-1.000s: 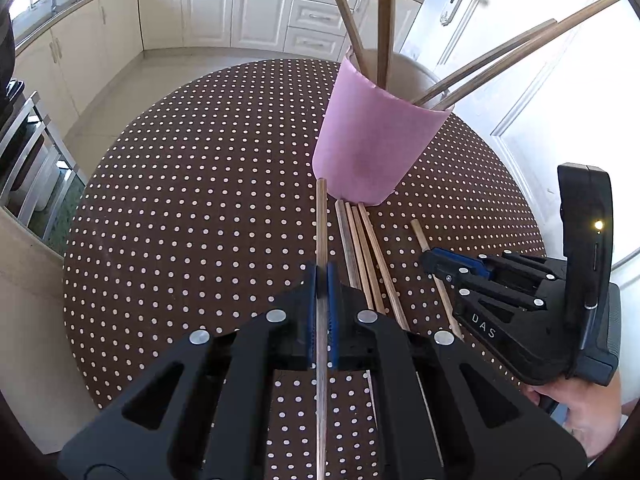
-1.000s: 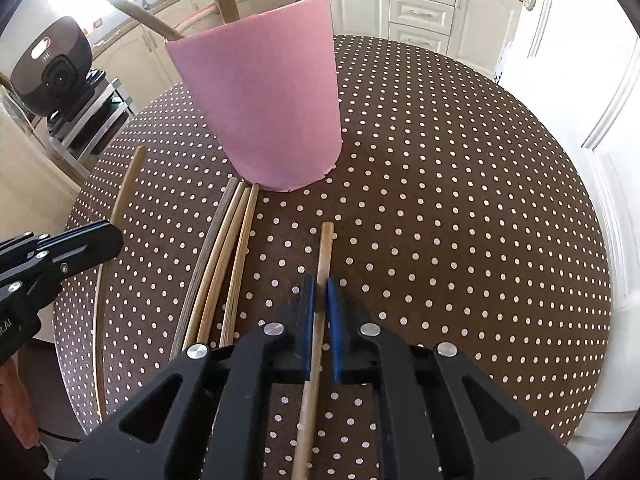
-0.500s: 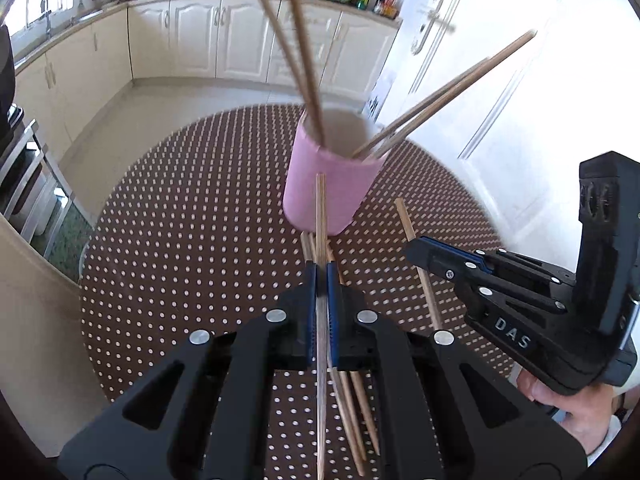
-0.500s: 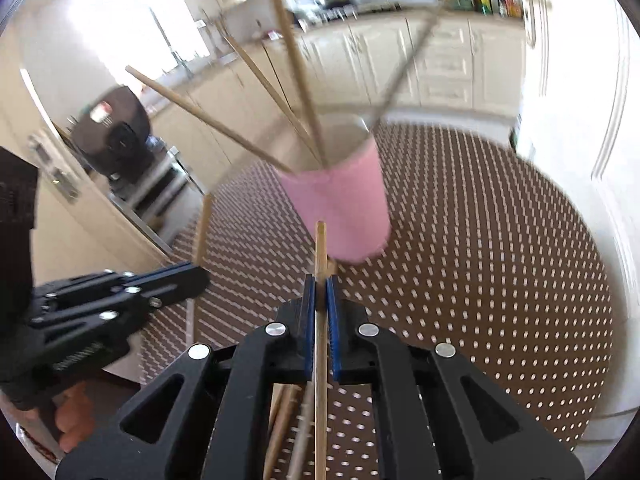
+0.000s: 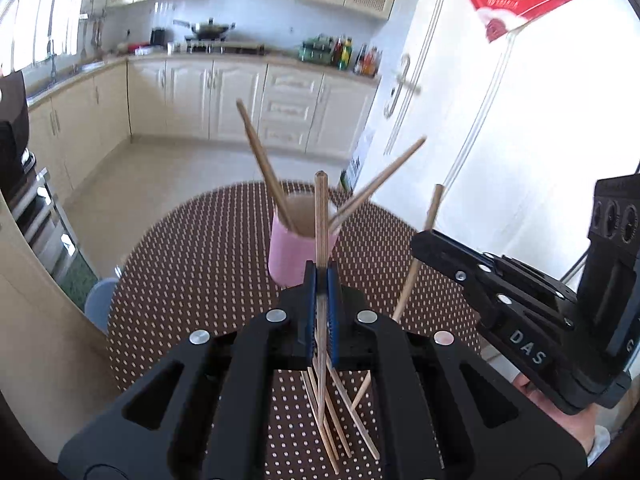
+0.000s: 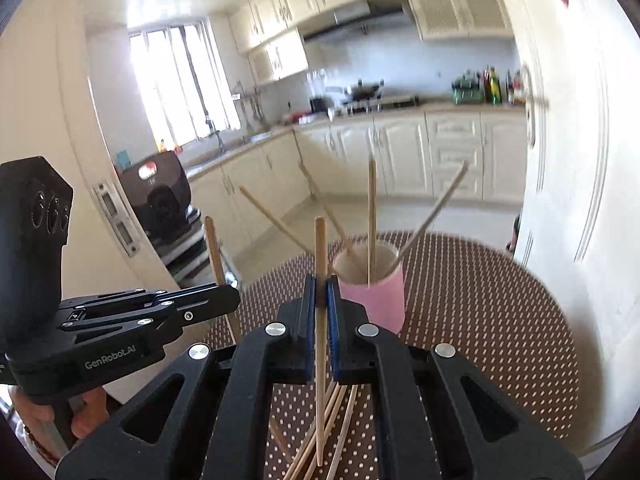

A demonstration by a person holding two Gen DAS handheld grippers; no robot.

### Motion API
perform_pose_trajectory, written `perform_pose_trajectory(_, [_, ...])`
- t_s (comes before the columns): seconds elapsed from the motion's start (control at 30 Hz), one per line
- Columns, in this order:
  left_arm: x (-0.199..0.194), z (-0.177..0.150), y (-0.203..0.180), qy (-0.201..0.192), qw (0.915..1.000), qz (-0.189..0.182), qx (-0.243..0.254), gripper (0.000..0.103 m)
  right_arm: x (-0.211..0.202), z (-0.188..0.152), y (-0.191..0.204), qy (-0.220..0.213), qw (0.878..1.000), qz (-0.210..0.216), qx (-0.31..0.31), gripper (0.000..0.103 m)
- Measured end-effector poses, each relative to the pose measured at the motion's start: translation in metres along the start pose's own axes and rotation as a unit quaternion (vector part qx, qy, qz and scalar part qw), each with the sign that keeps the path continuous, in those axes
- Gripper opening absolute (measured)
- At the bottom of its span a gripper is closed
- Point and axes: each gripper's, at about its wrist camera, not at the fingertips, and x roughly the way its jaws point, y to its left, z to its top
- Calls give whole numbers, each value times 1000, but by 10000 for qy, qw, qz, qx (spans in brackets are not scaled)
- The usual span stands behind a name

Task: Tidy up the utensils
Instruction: 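Lift both held sticks upright and carry them above the pink cup, then lower the sticks into the pink cup and open both grippers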

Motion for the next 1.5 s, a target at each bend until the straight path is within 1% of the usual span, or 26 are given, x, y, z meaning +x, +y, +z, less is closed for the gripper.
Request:
perform_pose_trajectory(0.17, [-19,13,-5,-488,9988,10,90,6,-22,6,7,-539,9982,-125,-244,5])
perform_pose_trajectory(0.23, [-20,18,-9,-615,9980,20,133,6,-27,8,9,-734,9967,-160,-292,5])
perform_pose_trajectory(0.33, [-23,26,-12,-824,9965,43,162,6,-34,12,8,-1126,9921,-411,-377,5])
perform_pose_trajectory(0.47, [-27,37,-15,-1132,9935,29,138,6,-37,17,0,-1561,9851,-637,-335,5])
perform_pose_trajectory(0.57, [-30,49,-16,-1413,9899,-6,121,6,-35,19,-5,-1890,9784,-778,-308,5])
perform_pose_trajectory(0.67, [-31,58,-18,-1709,9852,41,113,6,-31,22,-10,-2132,9727,-877,-280,5])
perform_pose_trajectory(0.8, [-30,67,-17,-2084,9779,147,61,6,-24,29,-19,-2387,9656,-997,-273,5])
perform_pose_trajectory(0.87, [-27,72,-16,-2196,9754,177,16,6,-23,32,-19,-2481,9630,-1025,-248,5])
perform_pose_trajectory(1.07, [-8,80,-14,-2334,9720,262,-9,6,-12,41,-25,-2767,9548,-1063,-221,5])
perform_pose_trajectory(1.2, [9,79,-10,-2341,9717,304,-7,6,-4,42,-25,-2783,9545,-1034,-262,5])
perform_pose_trajectory(1.3, [20,77,-7,-2224,9745,299,2,6,3,41,-30,-2731,9569,-969,-179,5])
perform_pose_trajectory(1.4, [31,71,-6,-2161,9756,381,102,6,7,41,-35,-2724,9574,-948,-157,5])
perform_pose_trajectory(1.5, [38,67,-4,-2062,9779,330,106,6,6,41,-34,-2728,9576,-909,-188,5])
